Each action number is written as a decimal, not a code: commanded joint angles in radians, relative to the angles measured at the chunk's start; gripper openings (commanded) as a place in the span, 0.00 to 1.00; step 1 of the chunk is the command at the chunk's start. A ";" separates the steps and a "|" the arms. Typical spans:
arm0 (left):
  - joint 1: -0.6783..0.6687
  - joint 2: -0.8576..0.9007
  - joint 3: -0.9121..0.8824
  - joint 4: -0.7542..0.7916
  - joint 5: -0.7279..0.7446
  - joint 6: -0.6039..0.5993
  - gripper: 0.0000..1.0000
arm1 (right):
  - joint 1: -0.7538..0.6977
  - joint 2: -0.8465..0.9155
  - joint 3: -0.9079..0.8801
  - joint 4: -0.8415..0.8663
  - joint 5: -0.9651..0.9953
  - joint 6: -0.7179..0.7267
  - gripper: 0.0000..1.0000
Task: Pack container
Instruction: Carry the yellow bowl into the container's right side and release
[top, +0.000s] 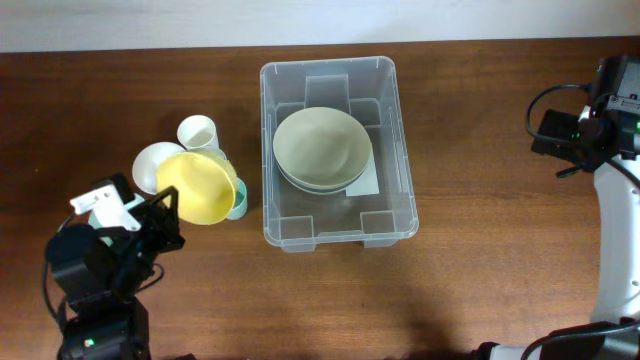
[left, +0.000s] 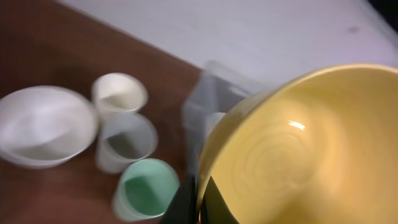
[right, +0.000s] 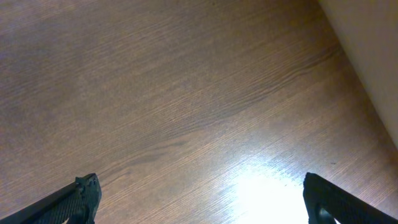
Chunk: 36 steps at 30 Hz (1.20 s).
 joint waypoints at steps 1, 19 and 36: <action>-0.061 0.064 0.105 0.019 0.094 0.060 0.01 | -0.003 0.003 0.004 0.001 0.012 0.002 0.99; -0.667 0.746 0.539 0.033 -0.129 0.361 0.00 | -0.003 0.003 0.004 0.001 0.012 0.002 0.99; -0.878 0.984 0.613 -0.002 -0.435 0.504 0.01 | -0.003 0.003 0.004 0.001 0.012 0.002 0.99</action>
